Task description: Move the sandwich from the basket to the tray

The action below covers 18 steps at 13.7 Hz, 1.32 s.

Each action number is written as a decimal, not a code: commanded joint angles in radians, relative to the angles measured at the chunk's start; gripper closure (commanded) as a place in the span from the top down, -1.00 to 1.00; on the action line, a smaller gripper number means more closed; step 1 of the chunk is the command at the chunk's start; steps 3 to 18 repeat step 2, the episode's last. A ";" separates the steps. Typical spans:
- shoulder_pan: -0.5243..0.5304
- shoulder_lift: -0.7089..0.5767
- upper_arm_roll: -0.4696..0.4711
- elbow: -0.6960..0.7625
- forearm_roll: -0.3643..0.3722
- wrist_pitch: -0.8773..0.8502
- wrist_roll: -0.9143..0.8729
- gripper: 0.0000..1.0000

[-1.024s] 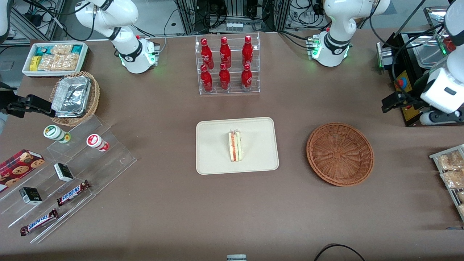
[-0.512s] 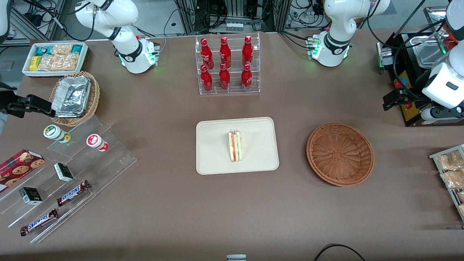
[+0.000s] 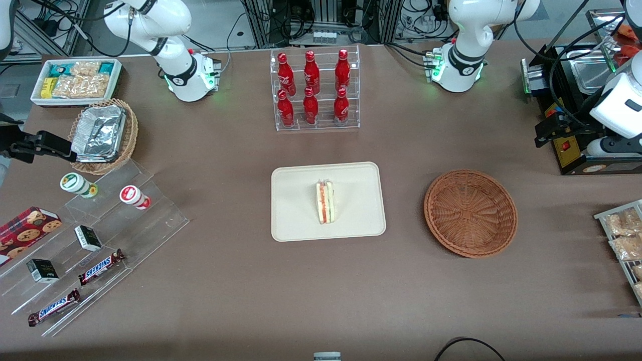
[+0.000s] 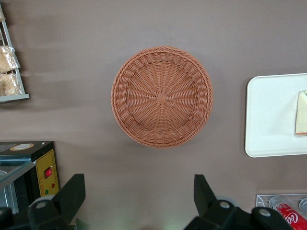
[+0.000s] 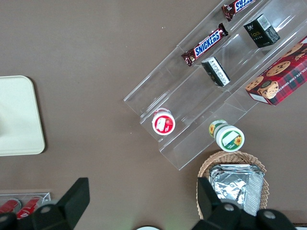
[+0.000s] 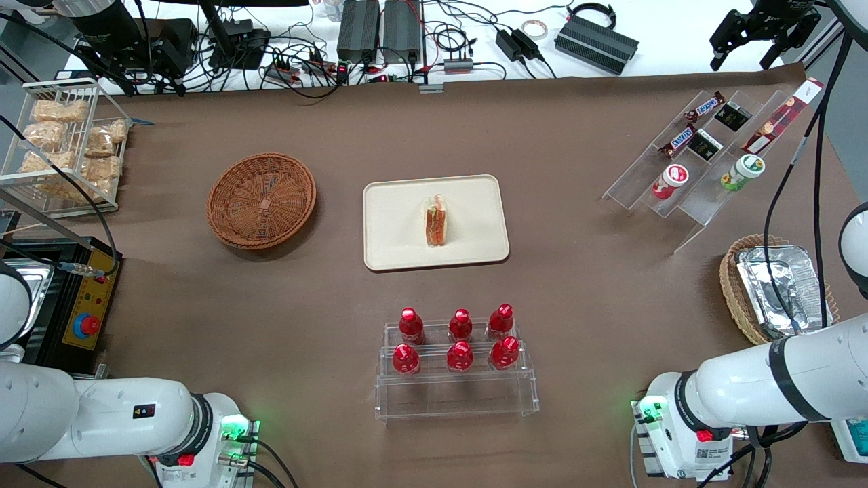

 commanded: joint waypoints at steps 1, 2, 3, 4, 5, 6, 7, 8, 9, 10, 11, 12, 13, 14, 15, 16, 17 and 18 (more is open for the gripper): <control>0.005 -0.006 0.002 0.016 -0.012 -0.015 -0.012 1.00; 0.002 -0.006 0.002 0.016 -0.011 -0.015 -0.014 1.00; 0.002 -0.006 0.002 0.016 -0.011 -0.015 -0.014 1.00; 0.002 -0.006 0.002 0.016 -0.011 -0.015 -0.014 1.00; 0.002 -0.006 0.002 0.016 -0.011 -0.015 -0.014 1.00; 0.002 -0.006 0.002 0.016 -0.011 -0.015 -0.014 1.00; 0.002 -0.006 0.002 0.016 -0.011 -0.015 -0.014 1.00; 0.002 -0.006 0.002 0.016 -0.011 -0.015 -0.014 1.00; 0.002 -0.006 0.002 0.016 -0.011 -0.015 -0.014 1.00; 0.002 -0.006 0.002 0.016 -0.011 -0.015 -0.014 1.00; 0.002 -0.006 0.002 0.016 -0.011 -0.015 -0.014 1.00; 0.002 -0.006 0.002 0.016 -0.011 -0.015 -0.014 1.00; 0.002 -0.006 0.002 0.016 -0.011 -0.015 -0.014 1.00; 0.002 -0.006 0.002 0.016 -0.011 -0.015 -0.014 1.00; 0.002 -0.006 0.002 0.016 -0.011 -0.015 -0.014 1.00; 0.002 -0.006 0.002 0.016 -0.011 -0.015 -0.014 1.00; 0.002 -0.006 0.002 0.016 -0.011 -0.015 -0.014 1.00; 0.002 -0.006 0.002 0.016 -0.011 -0.015 -0.014 1.00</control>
